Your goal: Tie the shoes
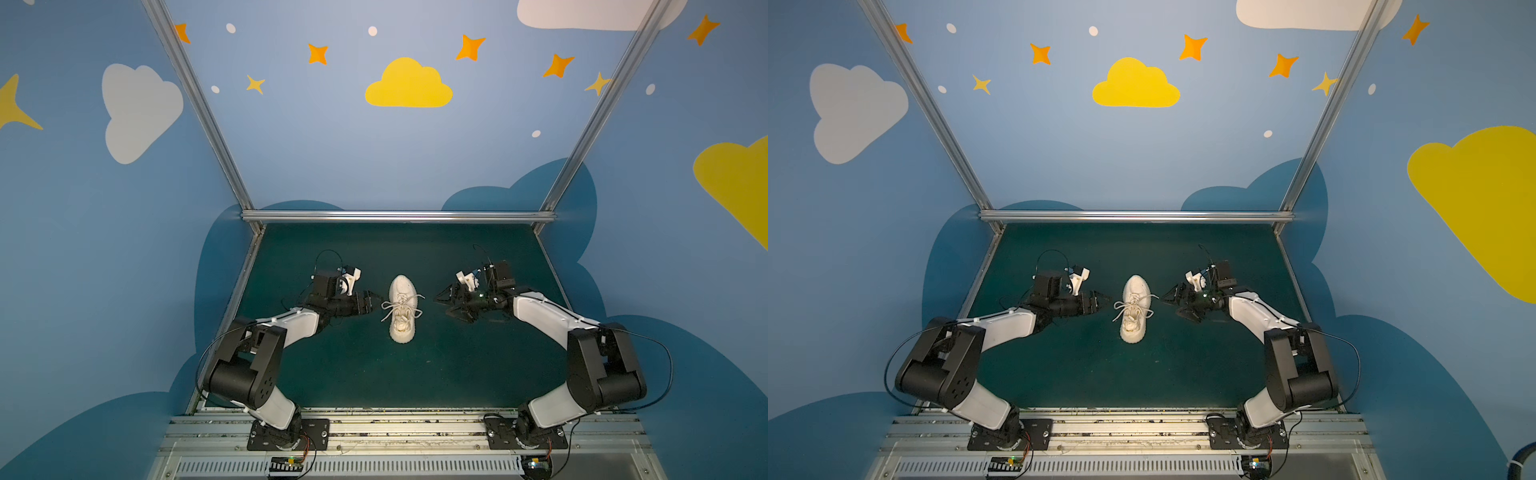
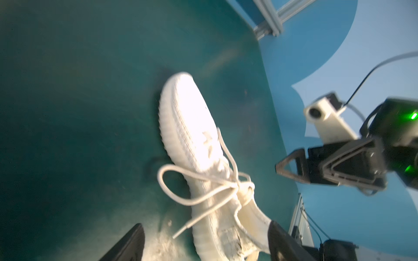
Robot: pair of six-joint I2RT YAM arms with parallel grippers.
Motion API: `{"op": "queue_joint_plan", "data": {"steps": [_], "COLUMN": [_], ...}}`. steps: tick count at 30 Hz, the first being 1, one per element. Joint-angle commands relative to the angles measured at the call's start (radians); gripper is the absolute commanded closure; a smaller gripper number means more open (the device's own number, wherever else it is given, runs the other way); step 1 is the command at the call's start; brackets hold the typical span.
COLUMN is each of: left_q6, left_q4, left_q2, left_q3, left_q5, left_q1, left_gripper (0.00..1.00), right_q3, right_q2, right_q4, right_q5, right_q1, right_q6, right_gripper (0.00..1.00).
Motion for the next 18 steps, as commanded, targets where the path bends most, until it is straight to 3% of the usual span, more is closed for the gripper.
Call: {"op": "queue_joint_plan", "data": {"steps": [1, 5, 10, 18], "left_q6": [0.087, 0.204, 0.418, 0.435], "left_q4": [-0.096, -0.195, -0.489, -0.514], "left_q2": [-0.024, -0.008, 0.010, 0.075], "left_q3": [-0.002, 0.021, 0.146, 0.232], "left_q5": [-0.029, -0.061, -0.241, -0.209], "left_q1": [-0.025, -0.048, -0.073, -0.081], "left_gripper": [0.19, 0.32, 0.35, 0.35], "right_q3": [0.027, 0.031, 0.044, 0.054], "right_q2": [0.024, 0.035, 0.028, 0.041], "right_q4": [-0.025, -0.020, -0.054, -0.069], "right_q5": [-0.014, -0.032, -0.030, -0.019], "right_q1": [-0.001, 0.004, 0.005, 0.003], "right_q6": [-0.029, -0.027, -0.052, -0.066], "right_gripper": [0.14, 0.14, 0.14, 0.14]}}
